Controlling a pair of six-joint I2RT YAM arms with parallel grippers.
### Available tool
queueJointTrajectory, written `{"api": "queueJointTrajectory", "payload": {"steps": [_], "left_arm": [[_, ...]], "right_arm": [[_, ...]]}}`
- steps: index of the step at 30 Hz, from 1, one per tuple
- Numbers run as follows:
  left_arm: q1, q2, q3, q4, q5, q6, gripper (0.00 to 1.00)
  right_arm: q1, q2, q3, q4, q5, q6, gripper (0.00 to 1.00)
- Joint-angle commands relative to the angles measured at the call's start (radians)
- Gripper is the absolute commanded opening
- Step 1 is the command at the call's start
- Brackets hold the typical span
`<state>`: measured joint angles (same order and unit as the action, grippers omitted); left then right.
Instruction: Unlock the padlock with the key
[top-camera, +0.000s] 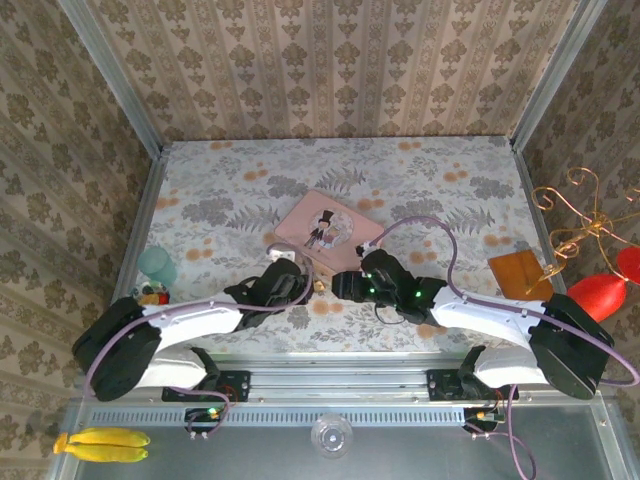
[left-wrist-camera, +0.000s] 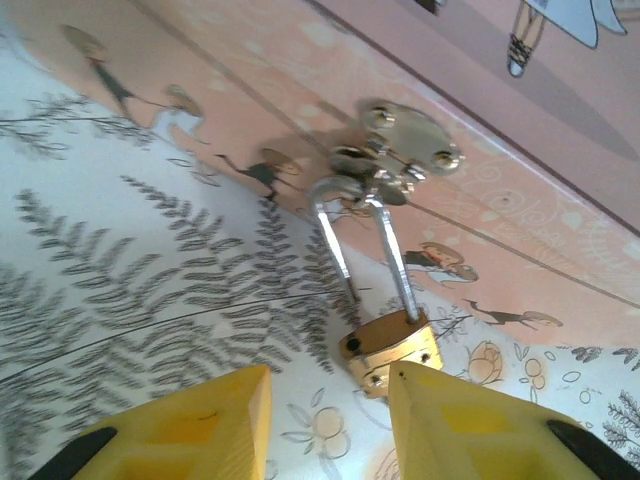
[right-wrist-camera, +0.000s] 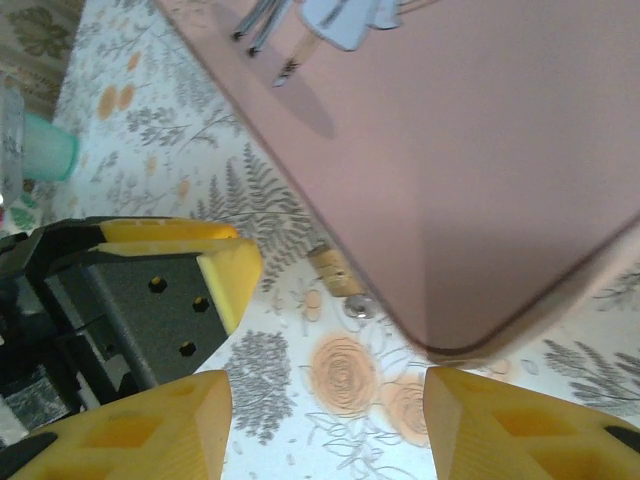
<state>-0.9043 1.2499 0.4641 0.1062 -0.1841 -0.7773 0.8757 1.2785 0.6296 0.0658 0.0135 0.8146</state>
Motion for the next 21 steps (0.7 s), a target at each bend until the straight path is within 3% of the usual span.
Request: {"api": "queueJointTrajectory", "payload": {"steps": [1,6,9,16,21], "left_arm": [[0.031,-0.099,-0.049,0.012,-0.015,0.049,0.37],[0.100,-0.278,-0.103,-0.042,-0.003,0.098,0.38],[0.159,-0.379,-0.116,-0.087,0.022,0.149,0.40],[0.329,-0.533,-0.140,-0.154,0.157,0.203,0.46],[0.382,-0.573,-0.147,-0.184,0.199,0.204,0.49]], "right_arm": [[0.036,0.016,0.054,-0.030,0.009,-0.014,0.54],[0.084,0.000,0.083,-0.102,0.104,-0.034,0.53],[0.087,0.030,0.087,-0.076,0.070,-0.029,0.53],[0.111,0.235,0.197,-0.087,0.055,-0.031,0.51],[0.108,0.335,0.276,-0.168,0.118,-0.069,0.51]]}}
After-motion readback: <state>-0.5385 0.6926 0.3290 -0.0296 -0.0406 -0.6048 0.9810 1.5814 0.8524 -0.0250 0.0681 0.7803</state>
